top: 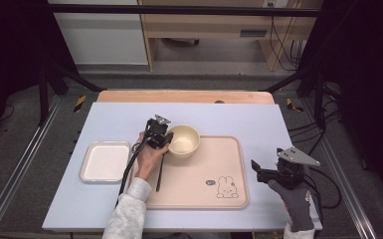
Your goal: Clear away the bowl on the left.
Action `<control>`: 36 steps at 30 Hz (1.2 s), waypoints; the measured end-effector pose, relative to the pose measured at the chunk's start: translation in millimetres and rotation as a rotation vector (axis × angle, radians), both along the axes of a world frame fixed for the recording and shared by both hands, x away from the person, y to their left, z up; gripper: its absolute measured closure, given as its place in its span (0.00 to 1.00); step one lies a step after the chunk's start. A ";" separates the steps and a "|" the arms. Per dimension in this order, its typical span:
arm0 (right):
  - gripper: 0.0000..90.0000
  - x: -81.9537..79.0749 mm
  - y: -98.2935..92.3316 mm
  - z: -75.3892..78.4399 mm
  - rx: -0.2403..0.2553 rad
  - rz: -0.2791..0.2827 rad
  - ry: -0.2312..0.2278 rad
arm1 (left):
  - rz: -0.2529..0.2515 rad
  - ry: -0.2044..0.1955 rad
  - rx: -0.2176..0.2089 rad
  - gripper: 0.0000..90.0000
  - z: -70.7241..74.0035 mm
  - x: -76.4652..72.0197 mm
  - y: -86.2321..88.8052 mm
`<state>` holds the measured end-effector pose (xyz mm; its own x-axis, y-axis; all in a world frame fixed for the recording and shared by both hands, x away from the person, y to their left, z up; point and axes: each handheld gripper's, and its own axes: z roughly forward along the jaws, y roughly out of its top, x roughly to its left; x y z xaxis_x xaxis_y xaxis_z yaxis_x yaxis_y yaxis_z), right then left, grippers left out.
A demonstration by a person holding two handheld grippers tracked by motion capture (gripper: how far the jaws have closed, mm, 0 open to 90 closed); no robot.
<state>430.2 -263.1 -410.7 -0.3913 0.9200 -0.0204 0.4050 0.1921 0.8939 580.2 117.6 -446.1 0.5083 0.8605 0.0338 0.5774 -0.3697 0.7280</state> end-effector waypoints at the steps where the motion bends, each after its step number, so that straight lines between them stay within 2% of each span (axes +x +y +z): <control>1: 0.03 0.1 -0.1 0.0 -0.001 0.000 -0.002 | -0.001 -0.002 0.000 0.88 0.0 -0.1 0.0; 3: 0.03 -0.2 -0.5 0.3 -0.004 0.000 -0.003 | -0.001 -0.019 0.009 0.87 1.5 -1.2 0.6; 8: 0.03 0.1 -0.6 0.0 -0.004 -0.004 -0.002 | -0.007 -0.055 -0.003 0.77 10.7 -8.6 6.6; 11: 0.03 0.4 0.0 -0.5 -0.008 -0.004 0.001 | -0.012 -0.085 -0.020 0.72 17.8 -16.4 12.1; 13: 0.03 0.4 -0.2 -0.4 -0.010 -0.004 -0.001 | -0.017 -0.092 -0.046 0.67 23.2 -21.1 16.6; 15: 0.03 0.0 -0.6 -0.1 -0.011 -0.008 -0.002 | -0.021 -0.115 -0.063 0.62 29.9 -27.5 20.7; 20: 0.03 0.0 -2.5 -0.3 -0.015 -0.021 0.001 | -0.043 -0.166 -0.057 0.51 41.8 -44.2 27.0; 24: 0.03 -0.5 -2.3 0.0 -0.015 -0.022 -0.001 | -0.054 -0.197 -0.074 0.46 48.9 -57.1 35.9; 28: 0.03 -1.3 -4.0 1.1 -0.013 -0.026 -0.006 | -0.064 -0.200 -0.094 0.42 54.0 -67.6 45.8; 31: 0.03 -1.4 -4.6 1.2 -0.014 -0.027 -0.007 | -0.071 -0.207 -0.080 0.40 54.9 -75.9 52.2; 36: 0.03 -1.0 -3.8 0.2 -0.022 -0.029 -0.001 | -0.061 -0.210 -0.087 0.37 53.6 -87.1 65.4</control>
